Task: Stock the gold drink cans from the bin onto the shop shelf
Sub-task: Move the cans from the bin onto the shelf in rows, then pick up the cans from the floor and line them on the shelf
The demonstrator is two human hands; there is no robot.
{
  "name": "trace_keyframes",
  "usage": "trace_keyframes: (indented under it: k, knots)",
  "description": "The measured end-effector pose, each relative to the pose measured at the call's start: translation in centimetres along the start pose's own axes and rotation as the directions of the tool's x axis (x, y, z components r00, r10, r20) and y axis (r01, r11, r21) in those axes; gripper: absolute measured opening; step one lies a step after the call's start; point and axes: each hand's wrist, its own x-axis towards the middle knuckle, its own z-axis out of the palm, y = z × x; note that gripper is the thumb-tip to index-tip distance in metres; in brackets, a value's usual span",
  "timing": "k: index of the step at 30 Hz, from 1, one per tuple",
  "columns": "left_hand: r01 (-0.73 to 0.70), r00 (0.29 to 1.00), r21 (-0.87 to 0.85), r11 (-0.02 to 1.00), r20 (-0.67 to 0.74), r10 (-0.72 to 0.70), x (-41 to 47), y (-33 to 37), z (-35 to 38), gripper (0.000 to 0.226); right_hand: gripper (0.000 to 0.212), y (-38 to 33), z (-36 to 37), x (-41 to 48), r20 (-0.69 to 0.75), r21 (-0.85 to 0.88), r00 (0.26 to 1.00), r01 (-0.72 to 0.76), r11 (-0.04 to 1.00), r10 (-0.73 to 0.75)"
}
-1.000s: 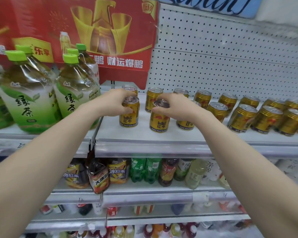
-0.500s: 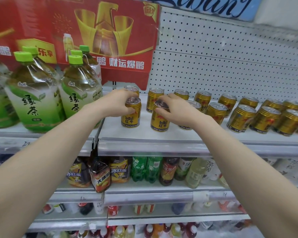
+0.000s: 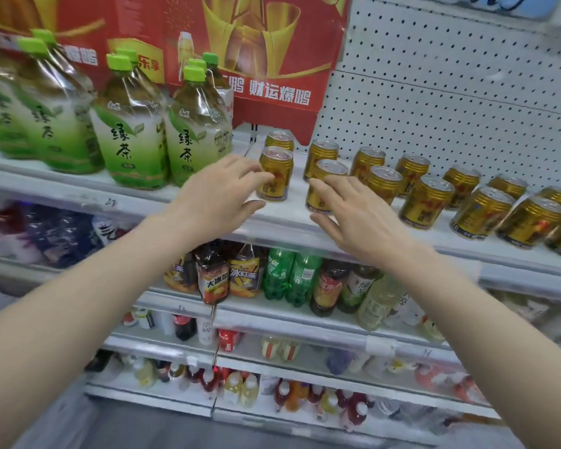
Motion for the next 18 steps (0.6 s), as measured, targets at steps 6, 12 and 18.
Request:
trace_keyframes:
  k: [6, 12, 18]
  knots:
    - [0.134, 0.99, -0.019, 0.991, 0.036, -0.133, -10.4, 4.4, -0.7, 0.038, 0.054, -6.5, 1.4, -6.8, -0.006, 0.131, 0.994, 0.11, 0.985, -0.11]
    - [0.343, 0.937, -0.093, 0.935, 0.1, -0.334, -21.6, 9.2, 1.6, 0.035, 0.05, -14.7, 5.2, -13.0, 0.036, 0.311, 0.982, 0.163, 0.936, -0.183]
    - [0.664, 0.742, -0.131, 0.736, 0.231, -0.629, -34.0, 12.4, 5.8, 0.038, 0.048, -23.7, 12.1, -17.9, 0.173, 0.527, 0.965, 0.078, 0.846, -0.197]
